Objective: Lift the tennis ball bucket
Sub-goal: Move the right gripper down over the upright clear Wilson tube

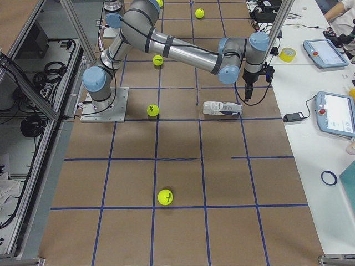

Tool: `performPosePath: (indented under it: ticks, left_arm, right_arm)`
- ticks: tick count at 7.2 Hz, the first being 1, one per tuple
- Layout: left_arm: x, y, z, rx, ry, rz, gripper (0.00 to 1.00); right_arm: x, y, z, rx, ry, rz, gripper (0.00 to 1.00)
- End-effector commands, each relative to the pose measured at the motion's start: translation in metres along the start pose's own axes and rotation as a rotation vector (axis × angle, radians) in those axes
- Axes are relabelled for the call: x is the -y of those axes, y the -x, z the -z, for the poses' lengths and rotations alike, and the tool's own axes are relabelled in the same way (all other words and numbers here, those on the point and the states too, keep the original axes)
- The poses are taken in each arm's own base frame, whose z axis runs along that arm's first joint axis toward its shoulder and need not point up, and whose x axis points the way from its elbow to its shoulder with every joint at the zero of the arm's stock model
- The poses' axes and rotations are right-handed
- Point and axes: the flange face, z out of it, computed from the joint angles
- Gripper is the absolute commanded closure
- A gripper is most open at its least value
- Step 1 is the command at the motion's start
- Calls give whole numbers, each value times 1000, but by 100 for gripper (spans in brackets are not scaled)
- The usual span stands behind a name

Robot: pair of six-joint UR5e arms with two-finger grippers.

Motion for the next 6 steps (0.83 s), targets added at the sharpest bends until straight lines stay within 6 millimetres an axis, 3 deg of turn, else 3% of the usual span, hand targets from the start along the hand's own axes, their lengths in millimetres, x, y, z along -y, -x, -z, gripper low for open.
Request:
performPosePath:
  ticks: [1, 4, 6]
  left_arm:
    - [-1, 0, 1, 1, -2, 0, 0]
    - [0, -1, 1, -1, -3, -2, 0]
    - [-1, -2, 3, 0, -6, -3, 0]
  right_arm:
    - [-9, 4, -56, 9, 77, 30, 0]
    - [-14, 5, -95, -2, 48, 73, 0]
    - [-13, 6, -99, 2, 46, 70, 0]
